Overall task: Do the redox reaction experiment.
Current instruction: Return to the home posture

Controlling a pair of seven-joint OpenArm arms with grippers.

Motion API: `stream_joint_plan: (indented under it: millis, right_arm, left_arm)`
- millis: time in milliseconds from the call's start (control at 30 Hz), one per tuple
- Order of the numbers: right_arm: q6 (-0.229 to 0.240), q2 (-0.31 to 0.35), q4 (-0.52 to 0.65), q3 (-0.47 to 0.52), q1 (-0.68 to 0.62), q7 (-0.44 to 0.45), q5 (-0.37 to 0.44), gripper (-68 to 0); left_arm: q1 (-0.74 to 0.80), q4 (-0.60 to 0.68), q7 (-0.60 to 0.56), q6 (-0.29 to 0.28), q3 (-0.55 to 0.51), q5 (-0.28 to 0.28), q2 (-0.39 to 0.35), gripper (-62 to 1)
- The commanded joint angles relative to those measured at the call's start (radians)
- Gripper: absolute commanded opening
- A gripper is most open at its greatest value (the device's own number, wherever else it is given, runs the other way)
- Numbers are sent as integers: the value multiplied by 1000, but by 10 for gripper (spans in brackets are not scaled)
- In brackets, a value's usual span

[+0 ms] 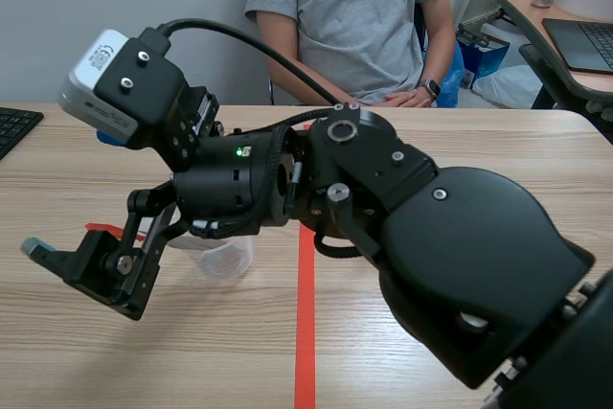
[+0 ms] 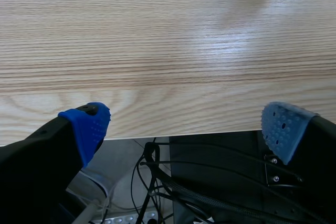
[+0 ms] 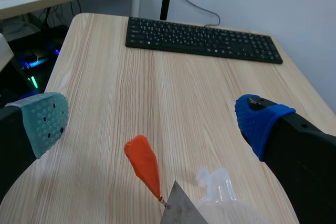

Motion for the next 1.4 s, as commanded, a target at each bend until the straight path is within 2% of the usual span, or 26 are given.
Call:
stream_joint_plan:
  millis: [0,133,233,400,667,800,900,1033,1167,1367]
  right_arm:
    - [7,19,52,6,2,17,23,4]
    - [7,69,131,7,-35,3,63,4]
    - [4,123,185,10,-61,3,123,4]
    - [-89,222,270,52,-113,3,201,4]
    - [-193,408,394,216,-231,-5,330,4]
    - [-224,490,452,331,-321,-9,398,4]
    - [-231,537,508,429,-406,-13,415,4]
    - [-256,572,586,557,-533,-44,418,4]
    - [-270,574,661,678,-665,-65,430,4]
    - [-281,574,736,765,-790,-66,430,4]
  left_arm:
    - [5,7,-15,-7,5,-2,2,14]
    - [5,7,-15,-7,5,-2,2,14]
    - [5,7,-18,-7,5,-2,2,14]
    - [5,7,-17,-10,5,-2,2,14]
    - [5,7,-14,-10,5,-2,2,14]
    - [5,7,-14,-10,5,-2,2,14]
    - [-1,7,-29,-10,5,-2,2,14]
    - [-6,7,-21,-10,5,-2,2,14]
    - [-6,7,-18,-10,5,-2,2,14]
    - [-6,7,-23,-9,5,-1,2,14]
